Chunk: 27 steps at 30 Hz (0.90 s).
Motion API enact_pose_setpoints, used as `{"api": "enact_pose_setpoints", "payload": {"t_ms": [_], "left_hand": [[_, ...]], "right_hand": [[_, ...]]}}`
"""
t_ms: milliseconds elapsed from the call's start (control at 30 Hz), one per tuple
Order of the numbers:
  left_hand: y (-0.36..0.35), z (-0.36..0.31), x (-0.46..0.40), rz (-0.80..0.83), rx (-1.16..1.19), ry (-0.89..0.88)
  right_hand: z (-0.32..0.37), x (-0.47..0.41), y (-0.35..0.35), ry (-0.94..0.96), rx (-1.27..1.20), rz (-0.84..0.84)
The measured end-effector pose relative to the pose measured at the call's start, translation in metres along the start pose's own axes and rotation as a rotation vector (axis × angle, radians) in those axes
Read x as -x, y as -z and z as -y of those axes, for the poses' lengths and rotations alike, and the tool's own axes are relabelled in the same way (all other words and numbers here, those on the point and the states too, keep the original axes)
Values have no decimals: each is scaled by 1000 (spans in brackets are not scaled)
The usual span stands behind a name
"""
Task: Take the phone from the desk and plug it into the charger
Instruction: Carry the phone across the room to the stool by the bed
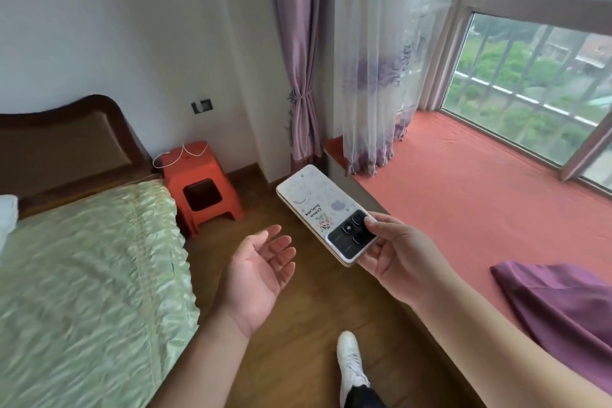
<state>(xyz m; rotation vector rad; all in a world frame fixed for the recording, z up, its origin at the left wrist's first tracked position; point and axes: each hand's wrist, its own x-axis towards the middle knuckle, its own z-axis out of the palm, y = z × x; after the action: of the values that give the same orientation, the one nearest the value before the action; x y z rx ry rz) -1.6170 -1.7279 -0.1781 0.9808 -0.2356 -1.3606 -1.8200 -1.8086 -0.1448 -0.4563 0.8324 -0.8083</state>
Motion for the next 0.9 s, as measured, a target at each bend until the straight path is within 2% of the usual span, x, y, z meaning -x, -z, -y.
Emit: {"api": "enact_pose_setpoints", "payload": {"t_ms": [500,900], "left_hand": [[-19,-117,-206,-227,-34,-119],[50,-192,-289,-359,70,-162]], "right_hand": [[77,-256,-108,-139,135,284],[48,-377,-207,-256,178,348]]}}
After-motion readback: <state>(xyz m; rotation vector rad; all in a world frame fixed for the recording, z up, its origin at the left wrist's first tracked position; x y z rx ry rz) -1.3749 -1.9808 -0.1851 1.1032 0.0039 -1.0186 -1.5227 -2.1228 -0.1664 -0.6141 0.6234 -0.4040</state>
